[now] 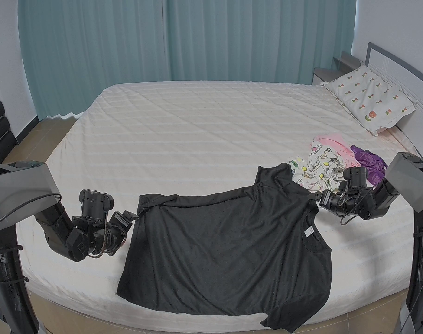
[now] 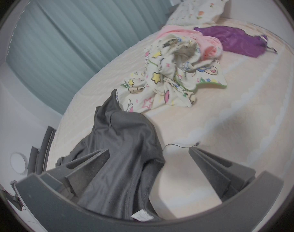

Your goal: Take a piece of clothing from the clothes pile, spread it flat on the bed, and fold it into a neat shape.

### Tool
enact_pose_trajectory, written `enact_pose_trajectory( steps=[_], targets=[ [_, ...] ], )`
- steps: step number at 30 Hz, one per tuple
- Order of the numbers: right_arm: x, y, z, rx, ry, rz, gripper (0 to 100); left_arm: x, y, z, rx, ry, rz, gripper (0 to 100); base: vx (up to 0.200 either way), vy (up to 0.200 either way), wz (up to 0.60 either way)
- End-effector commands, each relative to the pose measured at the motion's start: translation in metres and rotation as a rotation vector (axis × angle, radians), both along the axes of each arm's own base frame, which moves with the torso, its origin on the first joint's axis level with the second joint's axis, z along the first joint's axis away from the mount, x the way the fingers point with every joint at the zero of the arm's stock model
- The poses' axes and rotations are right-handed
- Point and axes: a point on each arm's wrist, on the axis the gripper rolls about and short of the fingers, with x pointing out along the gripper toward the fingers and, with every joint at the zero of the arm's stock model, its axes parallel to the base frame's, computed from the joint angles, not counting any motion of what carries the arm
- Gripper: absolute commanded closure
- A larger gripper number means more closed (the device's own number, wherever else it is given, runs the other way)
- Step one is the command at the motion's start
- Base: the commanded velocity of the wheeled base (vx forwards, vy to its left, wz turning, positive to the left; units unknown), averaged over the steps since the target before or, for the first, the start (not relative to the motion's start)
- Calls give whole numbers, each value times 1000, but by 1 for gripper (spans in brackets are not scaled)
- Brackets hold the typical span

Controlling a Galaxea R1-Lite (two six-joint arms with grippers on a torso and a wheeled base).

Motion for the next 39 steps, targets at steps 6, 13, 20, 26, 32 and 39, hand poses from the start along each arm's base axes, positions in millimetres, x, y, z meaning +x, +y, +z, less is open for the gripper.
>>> enact_pose_trajectory(
  steps=[6, 13, 20, 26, 32, 39],
  targets=[
    [-45, -4, -5, -10, 106, 86, 0, -3, -2, -1, 0, 6, -8, 0, 0, 0, 0],
    [-72, -2, -1, 23, 157, 139, 0, -3, -2, 0, 1, 4, -9, 0, 0, 0, 0],
    [-100, -3, -14, -33, 230, 217, 0, -7, -1, -2, 4, 19, -13, 0, 0, 0, 0],
    [-109, 1, -19, -32, 255, 268, 0, -7, -3, -2, -4, 21, -27, 0, 0, 0, 0],
    [-107, 1, -26, -41, 269, 268, 100, -7, -3, -2, -5, 19, -27, 0, 0, 0, 0],
    [-116, -11, -18, -60, 271, 250, 100, -8, -3, -2, -1, 23, -29, 0, 0, 0, 0]
  ],
)
